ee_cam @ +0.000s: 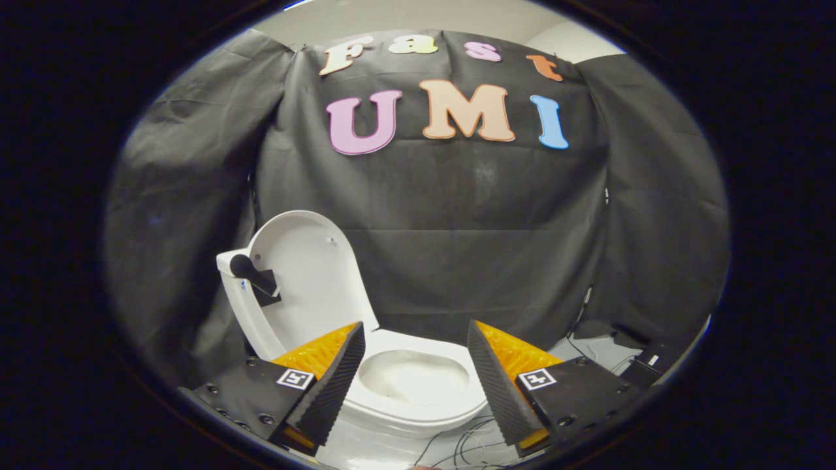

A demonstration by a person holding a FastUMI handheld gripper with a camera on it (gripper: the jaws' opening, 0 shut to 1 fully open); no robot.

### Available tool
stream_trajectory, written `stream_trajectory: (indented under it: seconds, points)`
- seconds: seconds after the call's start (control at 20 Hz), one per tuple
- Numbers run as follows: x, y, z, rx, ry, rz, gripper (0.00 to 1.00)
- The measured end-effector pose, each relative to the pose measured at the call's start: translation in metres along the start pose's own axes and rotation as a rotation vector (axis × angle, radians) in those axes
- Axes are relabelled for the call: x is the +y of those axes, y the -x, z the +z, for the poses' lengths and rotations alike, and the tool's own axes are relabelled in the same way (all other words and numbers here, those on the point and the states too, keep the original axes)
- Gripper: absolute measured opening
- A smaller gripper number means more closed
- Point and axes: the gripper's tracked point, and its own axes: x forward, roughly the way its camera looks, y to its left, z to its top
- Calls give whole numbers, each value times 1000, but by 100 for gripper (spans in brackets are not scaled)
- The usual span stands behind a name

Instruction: Open the toilet lid.

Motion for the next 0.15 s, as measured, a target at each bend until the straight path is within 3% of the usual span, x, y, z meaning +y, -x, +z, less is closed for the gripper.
stream_trajectory:
  seconds: [0.15]
  points:
    - [-3,1,0,-3,-12,-9,98]
